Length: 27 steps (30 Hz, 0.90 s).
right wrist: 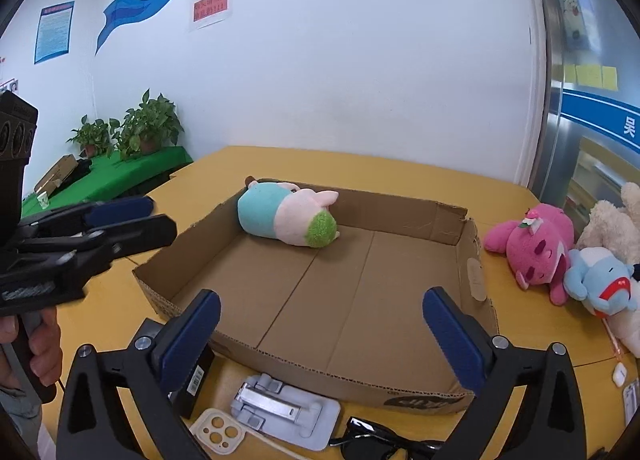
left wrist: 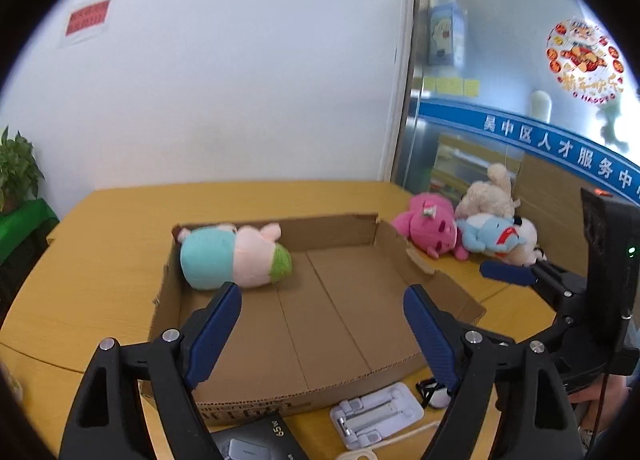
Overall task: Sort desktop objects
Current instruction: 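Lower both grippers onto the clear phone case rim and close them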
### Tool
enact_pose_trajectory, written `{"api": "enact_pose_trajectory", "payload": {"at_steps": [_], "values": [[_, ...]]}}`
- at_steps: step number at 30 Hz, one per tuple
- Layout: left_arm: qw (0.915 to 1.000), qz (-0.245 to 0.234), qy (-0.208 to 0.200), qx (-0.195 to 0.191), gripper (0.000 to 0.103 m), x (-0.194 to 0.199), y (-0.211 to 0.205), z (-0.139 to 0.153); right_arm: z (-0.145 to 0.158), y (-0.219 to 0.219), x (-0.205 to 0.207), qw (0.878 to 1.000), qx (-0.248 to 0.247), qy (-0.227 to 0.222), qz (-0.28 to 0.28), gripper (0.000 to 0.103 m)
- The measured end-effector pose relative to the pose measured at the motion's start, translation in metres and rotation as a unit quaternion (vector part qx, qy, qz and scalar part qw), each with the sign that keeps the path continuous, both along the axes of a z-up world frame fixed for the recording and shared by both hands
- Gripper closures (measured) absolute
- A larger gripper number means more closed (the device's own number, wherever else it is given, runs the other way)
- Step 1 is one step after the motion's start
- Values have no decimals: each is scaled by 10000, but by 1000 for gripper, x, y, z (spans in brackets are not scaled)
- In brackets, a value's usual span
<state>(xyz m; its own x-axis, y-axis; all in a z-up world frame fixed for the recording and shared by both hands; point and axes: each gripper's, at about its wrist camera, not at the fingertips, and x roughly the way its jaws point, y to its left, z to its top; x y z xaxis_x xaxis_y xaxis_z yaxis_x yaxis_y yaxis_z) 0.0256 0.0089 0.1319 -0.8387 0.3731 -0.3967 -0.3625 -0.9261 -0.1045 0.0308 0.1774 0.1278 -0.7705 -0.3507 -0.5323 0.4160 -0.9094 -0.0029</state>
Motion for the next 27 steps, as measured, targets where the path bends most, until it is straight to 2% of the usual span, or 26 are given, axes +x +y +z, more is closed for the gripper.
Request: {"api": "enact_pose_trajectory", "payload": {"at_steps": [4,9,12,16,21,23,26,27], "values": [[9996,180,129,-178,19,9,-1,2,1,3,6,10000,-40,52,-16,0],[9996,232,-37,-161,19,17,-7,-10,-10,7,13,9998,-191,-67,-32,0],[9994,154,-237,-204,19,22,-8,-27,-29,14,22,9995,-221,-241,-47,0],[9970,-75,-728,-268,19,29,-6,-60,-73,31,31,9960,-282,-845,-53,0],[9899,-273,-1324,-431,19,41,5,-97,-128,45,42,9853,-19,-1689,-238,0],[9860,-411,-1552,-452,20,46,8,-108,-144,48,47,9819,149,-1868,-262,3],[9794,-658,-1870,-383,21,52,11,-123,-158,48,51,9783,339,-2025,-277,24],[9775,-698,-1954,-384,21,53,12,-127,-163,50,51,9766,331,-2105,-280,26]]}}
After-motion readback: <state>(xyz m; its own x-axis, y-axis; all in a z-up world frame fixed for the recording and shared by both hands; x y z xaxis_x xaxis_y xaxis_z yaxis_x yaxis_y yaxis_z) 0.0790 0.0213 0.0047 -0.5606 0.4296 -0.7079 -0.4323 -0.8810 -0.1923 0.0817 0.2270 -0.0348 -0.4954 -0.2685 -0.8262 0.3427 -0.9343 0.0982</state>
